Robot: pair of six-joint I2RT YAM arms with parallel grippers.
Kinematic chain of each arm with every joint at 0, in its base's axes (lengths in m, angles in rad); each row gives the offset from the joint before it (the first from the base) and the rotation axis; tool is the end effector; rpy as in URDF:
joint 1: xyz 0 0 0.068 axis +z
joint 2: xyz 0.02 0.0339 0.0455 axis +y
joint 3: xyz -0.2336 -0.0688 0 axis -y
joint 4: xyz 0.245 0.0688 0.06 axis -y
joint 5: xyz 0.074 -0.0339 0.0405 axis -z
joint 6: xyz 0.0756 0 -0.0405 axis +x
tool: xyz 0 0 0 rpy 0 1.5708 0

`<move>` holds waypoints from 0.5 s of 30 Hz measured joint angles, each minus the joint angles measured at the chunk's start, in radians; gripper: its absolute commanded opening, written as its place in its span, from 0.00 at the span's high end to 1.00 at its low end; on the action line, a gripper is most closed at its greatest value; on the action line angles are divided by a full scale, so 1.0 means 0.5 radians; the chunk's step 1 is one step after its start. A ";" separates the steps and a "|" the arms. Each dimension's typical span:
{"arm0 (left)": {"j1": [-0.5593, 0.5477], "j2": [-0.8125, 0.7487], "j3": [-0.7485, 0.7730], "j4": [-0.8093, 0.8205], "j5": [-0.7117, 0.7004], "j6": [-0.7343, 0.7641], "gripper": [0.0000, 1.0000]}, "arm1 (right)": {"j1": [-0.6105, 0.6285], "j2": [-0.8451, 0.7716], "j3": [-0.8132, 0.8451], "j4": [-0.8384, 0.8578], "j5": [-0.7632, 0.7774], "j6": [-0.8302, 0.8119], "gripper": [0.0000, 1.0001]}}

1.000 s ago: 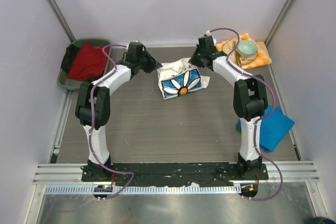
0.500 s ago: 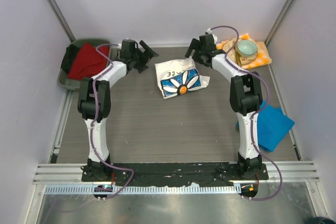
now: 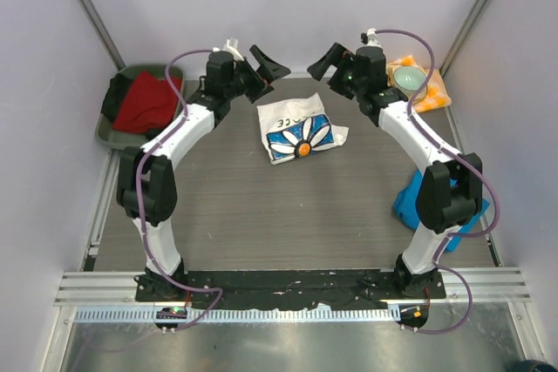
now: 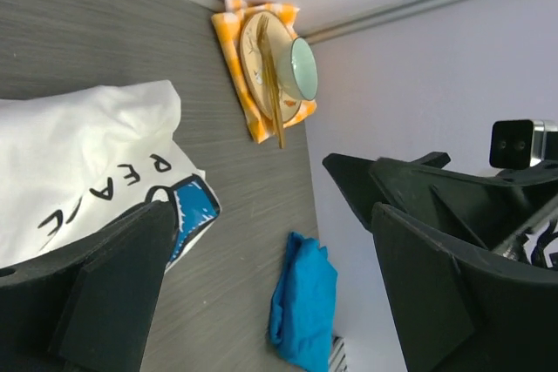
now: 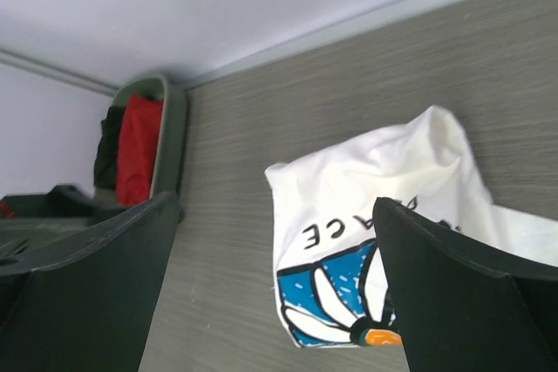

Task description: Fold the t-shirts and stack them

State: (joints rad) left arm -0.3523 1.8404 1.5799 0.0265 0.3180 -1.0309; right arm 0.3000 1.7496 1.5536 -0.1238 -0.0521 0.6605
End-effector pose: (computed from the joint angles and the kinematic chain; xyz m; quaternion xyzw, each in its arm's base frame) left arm 0.4388 -0.1865 0.2997 -0.1654 0.7634 -0.4860 0.3921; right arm 0.4340 0.1384 0.3075 0.1303 0.8000 0.2891 0.5093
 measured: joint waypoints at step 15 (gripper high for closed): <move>0.024 0.813 0.323 0.326 0.426 -0.192 0.00 | 0.001 0.343 -0.443 0.498 -0.735 0.409 0.01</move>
State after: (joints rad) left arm -0.3401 2.2471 1.7416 0.1894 0.5312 -1.1267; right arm 0.3004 1.9213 1.3319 0.1253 -0.4198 0.8650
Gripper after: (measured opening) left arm 0.996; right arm 0.994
